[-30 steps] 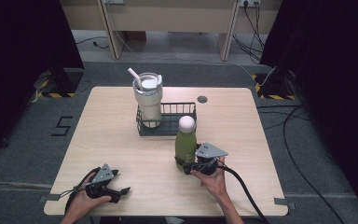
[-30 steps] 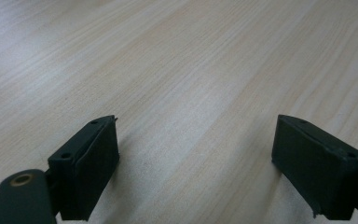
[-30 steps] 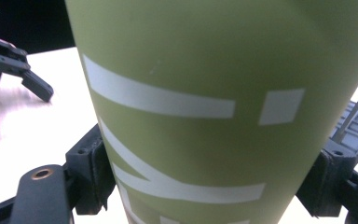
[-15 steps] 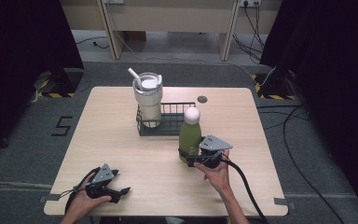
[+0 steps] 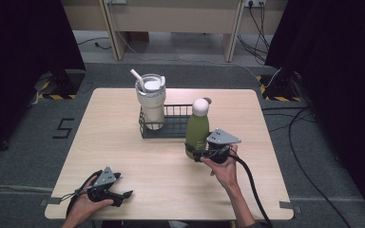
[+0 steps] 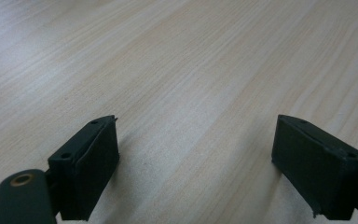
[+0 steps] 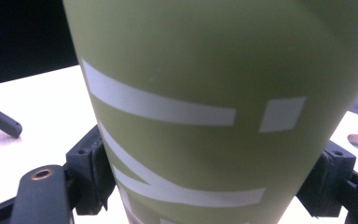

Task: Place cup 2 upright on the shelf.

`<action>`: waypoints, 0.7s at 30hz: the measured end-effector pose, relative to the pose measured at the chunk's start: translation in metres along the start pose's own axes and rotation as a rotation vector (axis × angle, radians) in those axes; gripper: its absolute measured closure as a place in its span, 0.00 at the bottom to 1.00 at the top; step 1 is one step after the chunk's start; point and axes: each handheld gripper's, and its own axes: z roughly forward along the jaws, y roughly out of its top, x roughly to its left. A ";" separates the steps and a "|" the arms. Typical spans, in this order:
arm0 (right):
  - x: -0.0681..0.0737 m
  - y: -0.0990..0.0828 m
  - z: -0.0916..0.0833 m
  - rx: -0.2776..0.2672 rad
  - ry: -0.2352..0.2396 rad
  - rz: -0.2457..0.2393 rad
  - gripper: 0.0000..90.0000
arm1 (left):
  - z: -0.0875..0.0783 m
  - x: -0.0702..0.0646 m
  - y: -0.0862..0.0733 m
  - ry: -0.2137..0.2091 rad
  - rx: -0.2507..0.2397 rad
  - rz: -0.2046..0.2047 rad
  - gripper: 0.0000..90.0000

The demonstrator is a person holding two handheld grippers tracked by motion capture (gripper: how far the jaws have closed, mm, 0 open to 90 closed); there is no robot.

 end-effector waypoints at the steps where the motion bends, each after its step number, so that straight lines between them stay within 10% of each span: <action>1: 0.000 0.002 0.000 0.003 -0.006 -0.002 0.23 | 0.000 0.000 0.000 0.000 0.000 0.000 0.16; 21: -0.017 0.038 0.014 -0.010 -0.019 0.012 0.23 | 0.000 0.000 0.000 -0.001 -0.001 0.001 0.16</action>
